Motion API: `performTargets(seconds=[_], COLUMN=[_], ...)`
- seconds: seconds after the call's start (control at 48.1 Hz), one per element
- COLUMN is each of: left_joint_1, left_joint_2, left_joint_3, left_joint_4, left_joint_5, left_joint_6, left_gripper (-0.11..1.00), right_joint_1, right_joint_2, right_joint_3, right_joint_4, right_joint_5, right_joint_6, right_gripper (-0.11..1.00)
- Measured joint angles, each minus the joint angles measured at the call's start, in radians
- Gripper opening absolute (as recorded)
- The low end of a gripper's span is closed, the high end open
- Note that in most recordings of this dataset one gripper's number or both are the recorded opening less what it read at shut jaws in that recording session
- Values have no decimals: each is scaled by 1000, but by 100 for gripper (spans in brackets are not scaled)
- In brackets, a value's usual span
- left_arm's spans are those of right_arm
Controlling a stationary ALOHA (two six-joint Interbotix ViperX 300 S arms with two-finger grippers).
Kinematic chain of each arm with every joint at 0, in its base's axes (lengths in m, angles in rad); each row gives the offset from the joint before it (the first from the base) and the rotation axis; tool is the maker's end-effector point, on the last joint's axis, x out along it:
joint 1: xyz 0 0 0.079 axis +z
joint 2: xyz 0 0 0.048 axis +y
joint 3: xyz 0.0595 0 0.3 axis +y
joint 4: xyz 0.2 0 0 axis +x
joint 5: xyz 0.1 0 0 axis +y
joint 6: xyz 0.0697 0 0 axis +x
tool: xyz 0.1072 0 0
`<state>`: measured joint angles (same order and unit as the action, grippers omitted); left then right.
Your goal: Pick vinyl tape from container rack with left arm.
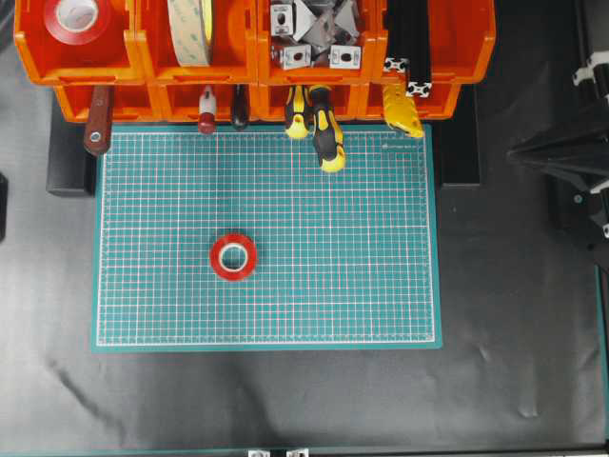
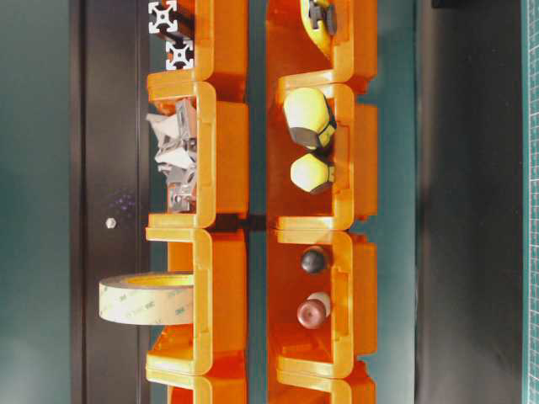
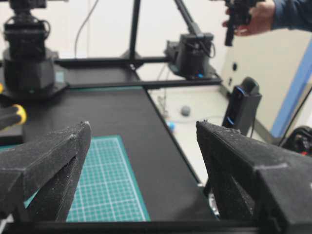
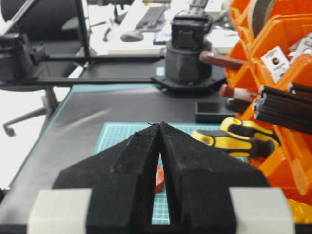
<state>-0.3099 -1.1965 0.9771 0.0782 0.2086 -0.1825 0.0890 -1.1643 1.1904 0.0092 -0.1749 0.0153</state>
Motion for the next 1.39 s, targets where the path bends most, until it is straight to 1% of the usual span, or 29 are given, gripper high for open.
performTargets(seconds=[0.291, 0.395, 0.541, 0.77, 1.019, 1.248, 1.394], left_joint_1=[-2, -2, 23, 66, 66, 63, 67], left_joint_2=[2, 6, 14, 5, -48, -55, -55], left_joint_3=[12, 40, 81, 95, 95, 95, 101], left_joint_4=[0, 0, 0, 0, 0, 0, 0], left_joint_5=[-8, -8, -8, -8, -6, 5, -17], left_joint_6=[-23, -23, -23, -21, -18, -6, -6], left_gripper=[84, 84, 84, 84, 84, 84, 84], right_joint_1=[21, 46, 74, 74, 75, 74, 74], right_joint_2=[5, 8, 6, 2, 2, 3, 6], right_joint_3=[3, 5, 5, 5, 5, 5, 5], right_joint_4=[2, 2, 0, 2, 2, 2, 2], right_joint_5=[14, 31, 37, 35, 35, 35, 38], right_joint_6=[0, -2, -3, -5, -11, -11, -3], right_gripper=[0, 0, 0, 0, 0, 0, 0])
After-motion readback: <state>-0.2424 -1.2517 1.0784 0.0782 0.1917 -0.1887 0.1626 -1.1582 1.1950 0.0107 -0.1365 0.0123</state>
